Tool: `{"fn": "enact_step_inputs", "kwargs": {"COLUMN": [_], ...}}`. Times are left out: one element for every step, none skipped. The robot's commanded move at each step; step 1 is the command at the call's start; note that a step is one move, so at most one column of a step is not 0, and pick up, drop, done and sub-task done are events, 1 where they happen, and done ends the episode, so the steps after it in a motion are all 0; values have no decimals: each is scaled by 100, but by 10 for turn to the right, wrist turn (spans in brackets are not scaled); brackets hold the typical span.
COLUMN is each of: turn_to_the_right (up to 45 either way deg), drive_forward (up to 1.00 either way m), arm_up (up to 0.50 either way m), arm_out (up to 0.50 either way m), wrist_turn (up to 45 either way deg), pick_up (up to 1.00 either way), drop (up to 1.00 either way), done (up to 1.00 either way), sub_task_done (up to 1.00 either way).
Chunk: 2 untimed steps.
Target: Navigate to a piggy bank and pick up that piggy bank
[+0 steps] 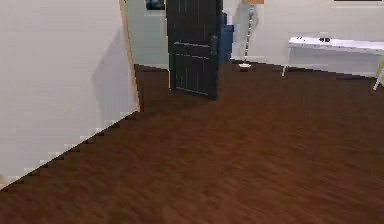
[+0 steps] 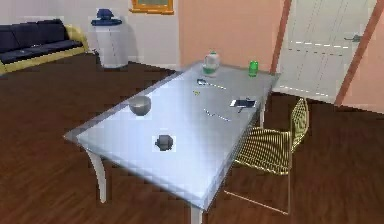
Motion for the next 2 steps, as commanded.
{"fn": "enact_step_inputs", "kwargs": {"turn_to_the_right": [450, 270], "drive_forward": [0, 0], "arm_up": [0, 0], "arm_out": [0, 0], "wrist_turn": [0, 0], "pick_up": [0, 0], "drop": [0, 0], "done": [0, 0], "sub_task_done": [0, 0]}}
